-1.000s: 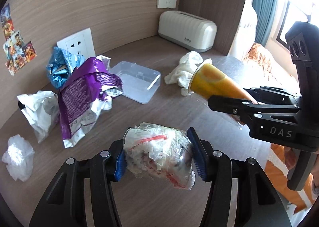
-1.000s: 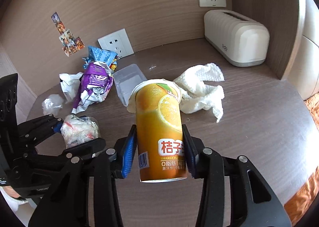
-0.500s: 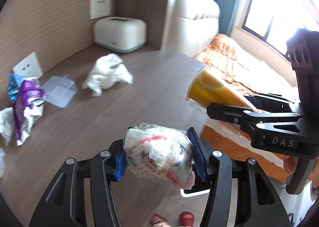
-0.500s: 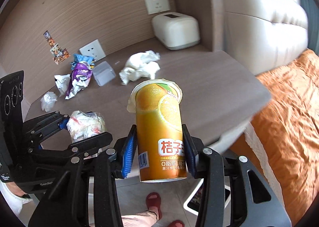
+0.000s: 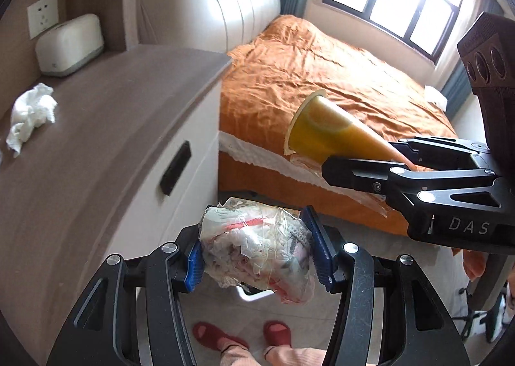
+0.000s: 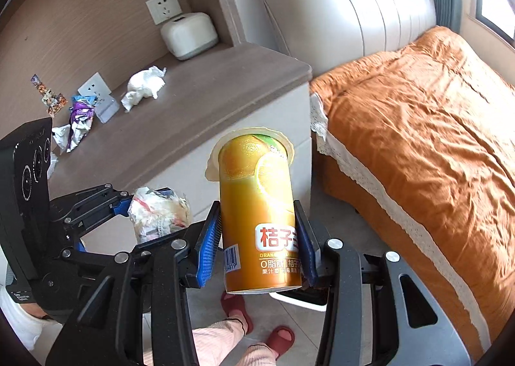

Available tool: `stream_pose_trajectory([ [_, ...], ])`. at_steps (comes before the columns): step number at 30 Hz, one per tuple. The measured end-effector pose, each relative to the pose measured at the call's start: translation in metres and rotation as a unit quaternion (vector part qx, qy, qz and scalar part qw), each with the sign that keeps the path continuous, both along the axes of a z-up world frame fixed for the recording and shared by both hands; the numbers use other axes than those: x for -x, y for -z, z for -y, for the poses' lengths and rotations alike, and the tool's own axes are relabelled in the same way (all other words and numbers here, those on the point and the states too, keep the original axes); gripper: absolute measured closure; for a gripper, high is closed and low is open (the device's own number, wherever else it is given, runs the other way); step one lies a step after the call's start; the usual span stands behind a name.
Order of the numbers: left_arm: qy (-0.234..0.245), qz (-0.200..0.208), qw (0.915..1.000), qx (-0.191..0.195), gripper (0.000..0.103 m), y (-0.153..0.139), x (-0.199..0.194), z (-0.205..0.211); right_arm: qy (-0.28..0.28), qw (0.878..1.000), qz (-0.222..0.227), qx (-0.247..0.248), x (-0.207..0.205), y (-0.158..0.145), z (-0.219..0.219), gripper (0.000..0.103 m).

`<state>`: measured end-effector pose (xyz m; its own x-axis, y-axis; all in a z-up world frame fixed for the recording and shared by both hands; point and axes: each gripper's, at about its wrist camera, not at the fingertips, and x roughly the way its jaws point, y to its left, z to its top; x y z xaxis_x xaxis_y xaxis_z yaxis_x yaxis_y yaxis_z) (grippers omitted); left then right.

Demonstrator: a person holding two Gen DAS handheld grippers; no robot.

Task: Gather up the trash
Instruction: 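Carry both items over the white bin and open both tools to drop them, then move both tools back up toward the desk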

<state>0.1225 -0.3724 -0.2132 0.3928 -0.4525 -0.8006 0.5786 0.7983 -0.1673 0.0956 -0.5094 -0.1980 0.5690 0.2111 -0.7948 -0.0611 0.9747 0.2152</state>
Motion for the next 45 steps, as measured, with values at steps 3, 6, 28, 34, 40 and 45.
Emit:
stream_pose_trajectory([
  [3, 0.025, -0.019, 0.9995, -0.006, 0.049, 0.029, 0.006, 0.023, 0.017, 1.0, -0.025, -0.003, 0.006, 0.026, 0.017, 0.059],
  [6, 0.049, -0.041, 0.9979, -0.011, 0.049, 0.069, 0.009, 0.043, 0.025, 0.998, -0.049, -0.003, 0.005, 0.059, 0.028, 0.059],
  [28, 0.09, -0.137, 0.9846, -0.061, 0.005, 0.334, -0.023, 0.083, 0.054, 0.981, -0.185, -0.012, -0.037, 0.315, 0.064, 0.005],
  [34, 0.076, -0.147, 0.9841, -0.065, 0.005, 0.336, -0.027, 0.078, 0.056, 0.98, -0.188, -0.019, -0.037, 0.315, 0.067, 0.005],
  [40, 0.059, -0.139, 0.9867, -0.06, 0.005, 0.313, -0.033, 0.075, 0.059, 0.982, -0.176, -0.023, -0.039, 0.294, 0.067, 0.005],
  [45, 0.051, -0.12, 0.9898, -0.058, 0.005, 0.28, -0.033, 0.074, 0.055, 0.985, -0.161, -0.022, -0.036, 0.262, 0.062, 0.005],
])
